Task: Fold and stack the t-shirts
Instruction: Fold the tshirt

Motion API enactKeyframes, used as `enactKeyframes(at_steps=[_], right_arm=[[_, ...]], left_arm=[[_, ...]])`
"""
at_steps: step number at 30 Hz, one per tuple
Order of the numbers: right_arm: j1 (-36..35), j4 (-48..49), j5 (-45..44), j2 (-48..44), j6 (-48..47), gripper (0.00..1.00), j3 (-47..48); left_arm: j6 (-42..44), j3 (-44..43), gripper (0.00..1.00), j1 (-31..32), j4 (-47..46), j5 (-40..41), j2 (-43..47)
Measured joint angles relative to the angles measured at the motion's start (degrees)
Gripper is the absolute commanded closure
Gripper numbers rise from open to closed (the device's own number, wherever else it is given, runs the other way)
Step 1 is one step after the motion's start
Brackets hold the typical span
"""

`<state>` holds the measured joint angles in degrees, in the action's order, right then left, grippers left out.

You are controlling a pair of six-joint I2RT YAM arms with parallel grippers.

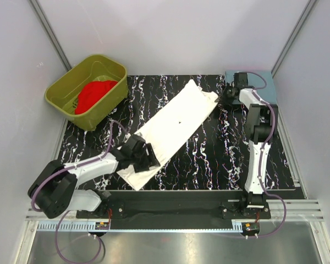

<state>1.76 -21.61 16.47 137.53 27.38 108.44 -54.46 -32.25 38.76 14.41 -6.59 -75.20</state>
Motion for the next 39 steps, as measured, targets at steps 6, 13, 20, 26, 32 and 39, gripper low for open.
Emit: enactKeyframes(at_steps=[6,13,20,26,32,39], right_arm=[[-0.11,-3.37,3.61,7.89,-2.8,0.89,13.38],[0.15,-6.88,4.13,16.06,-4.26,0.38,30.93],[0.17,-8.37,2.23,6.69,-1.75,0.19,20.48],[-0.39,-10.58,0.0,-10.6,2.23,0.21,4.04],[-6.95,-9.27,-1.27,-30.18,6.12,0.45,-15.98],[-28.11,-5.29,-2.16,-42.32,12.24,0.66,-36.65]], left_arm=[[-4.28,-1.53,0.29,3.17,5.05,-3.76,0.42],[0.79,-11.54,0.29,4.0,13.92,-4.0,-0.96],[2.38,-4.96,0.29,7.04,11.28,-5.18,-2.05],[1.64,-3.08,0.29,11.52,7.93,-6.67,-2.21],[2.38,-5.51,0.25,13.86,18.21,-1.73,2.64],[10.23,-20.59,0.26,-0.85,28.13,5.55,9.94]])
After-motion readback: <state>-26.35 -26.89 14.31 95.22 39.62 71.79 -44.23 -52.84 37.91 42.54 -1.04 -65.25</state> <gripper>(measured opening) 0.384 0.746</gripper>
